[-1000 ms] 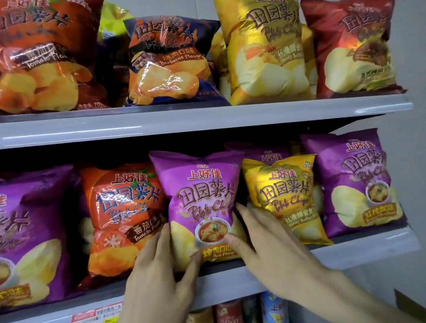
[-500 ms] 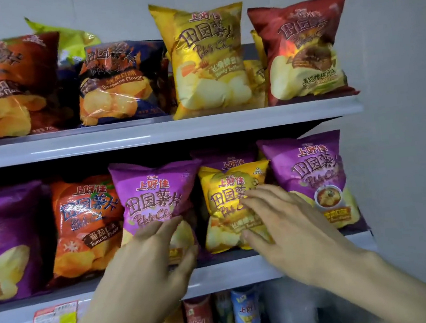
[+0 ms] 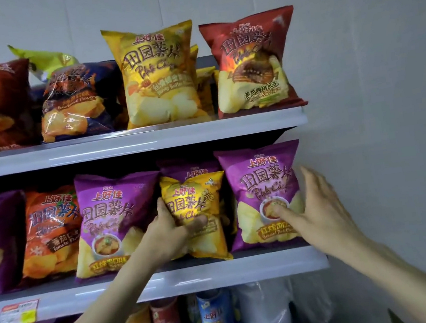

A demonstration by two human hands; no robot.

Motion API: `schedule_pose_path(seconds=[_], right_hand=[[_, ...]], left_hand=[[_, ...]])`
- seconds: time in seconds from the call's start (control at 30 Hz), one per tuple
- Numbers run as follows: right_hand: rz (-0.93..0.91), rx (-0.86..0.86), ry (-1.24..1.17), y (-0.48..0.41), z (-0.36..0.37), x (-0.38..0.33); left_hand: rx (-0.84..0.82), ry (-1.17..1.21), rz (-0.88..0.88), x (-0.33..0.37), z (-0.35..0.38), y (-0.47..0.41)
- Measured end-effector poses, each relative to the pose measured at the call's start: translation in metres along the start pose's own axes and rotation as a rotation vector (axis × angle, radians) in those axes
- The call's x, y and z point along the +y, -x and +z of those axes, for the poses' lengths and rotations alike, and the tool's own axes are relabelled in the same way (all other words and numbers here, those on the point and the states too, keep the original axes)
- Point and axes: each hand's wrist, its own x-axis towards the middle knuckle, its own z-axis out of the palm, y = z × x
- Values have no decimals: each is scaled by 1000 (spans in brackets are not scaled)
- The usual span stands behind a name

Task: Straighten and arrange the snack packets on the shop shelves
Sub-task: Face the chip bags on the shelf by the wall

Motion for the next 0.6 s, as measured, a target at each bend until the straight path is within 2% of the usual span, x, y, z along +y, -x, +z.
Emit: schedule_pose_path(seconds=[0.1, 0.2, 0.37, 0.5, 0.6], right_hand=[[267, -141, -337, -16, 3, 8], [340, -217, -567, -28, 12, 21], [240, -284, -726, -28, 20, 38], [230, -236, -817, -26, 18, 47], [205, -221, -832, -22, 16, 45]], left_hand=[[31, 298, -31, 1, 6, -6], [74, 418, 3, 2, 15, -7], [197, 410, 152, 5, 25, 1], [299, 363, 340, 16, 31, 25], [356, 390, 411, 18, 23, 42]])
